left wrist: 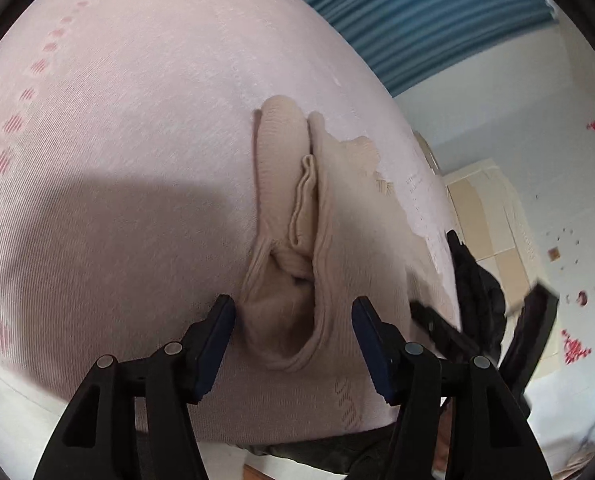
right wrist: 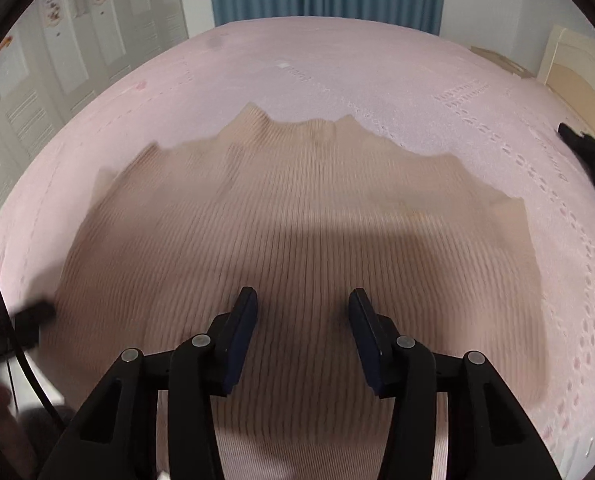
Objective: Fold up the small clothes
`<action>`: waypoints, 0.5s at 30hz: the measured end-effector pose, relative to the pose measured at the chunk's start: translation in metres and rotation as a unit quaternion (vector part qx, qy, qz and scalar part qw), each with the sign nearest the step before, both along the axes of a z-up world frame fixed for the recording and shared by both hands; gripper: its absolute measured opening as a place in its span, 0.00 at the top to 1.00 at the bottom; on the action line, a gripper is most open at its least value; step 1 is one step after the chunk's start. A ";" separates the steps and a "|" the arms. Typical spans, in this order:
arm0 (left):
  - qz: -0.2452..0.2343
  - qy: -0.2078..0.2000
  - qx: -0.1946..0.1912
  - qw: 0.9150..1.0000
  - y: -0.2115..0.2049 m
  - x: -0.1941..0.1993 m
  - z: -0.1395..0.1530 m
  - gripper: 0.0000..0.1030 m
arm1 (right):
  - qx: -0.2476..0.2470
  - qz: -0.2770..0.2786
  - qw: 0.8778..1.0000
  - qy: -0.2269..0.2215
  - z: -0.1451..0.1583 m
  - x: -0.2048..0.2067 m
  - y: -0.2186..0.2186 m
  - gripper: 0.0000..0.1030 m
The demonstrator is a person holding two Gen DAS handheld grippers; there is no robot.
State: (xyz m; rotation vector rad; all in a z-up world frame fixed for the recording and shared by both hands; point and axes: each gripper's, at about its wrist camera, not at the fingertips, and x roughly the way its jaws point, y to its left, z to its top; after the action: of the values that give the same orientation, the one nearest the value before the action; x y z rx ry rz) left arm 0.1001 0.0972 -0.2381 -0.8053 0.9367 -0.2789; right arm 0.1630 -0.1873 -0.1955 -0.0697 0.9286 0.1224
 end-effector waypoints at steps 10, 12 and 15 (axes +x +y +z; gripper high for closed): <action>-0.011 0.006 -0.024 1.000 -0.005 -0.017 -0.008 0.40 | 0.072 0.026 0.997 -0.018 -0.003 -0.048 -0.022 0.54; -0.023 0.012 -0.048 0.999 -0.009 -0.007 -0.012 0.40 | 0.085 0.011 0.996 -0.036 0.003 -0.049 -0.031 0.54; -0.010 0.011 -0.039 0.999 -0.013 0.006 -0.010 0.40 | 0.089 -0.027 0.994 -0.064 0.011 -0.050 -0.053 0.54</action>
State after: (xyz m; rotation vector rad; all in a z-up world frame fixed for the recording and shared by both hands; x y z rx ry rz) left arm 0.1062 0.0844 -0.2481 -0.8735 0.9588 -0.3260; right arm 0.1127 -0.2400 -0.1840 0.1118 0.7885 0.1483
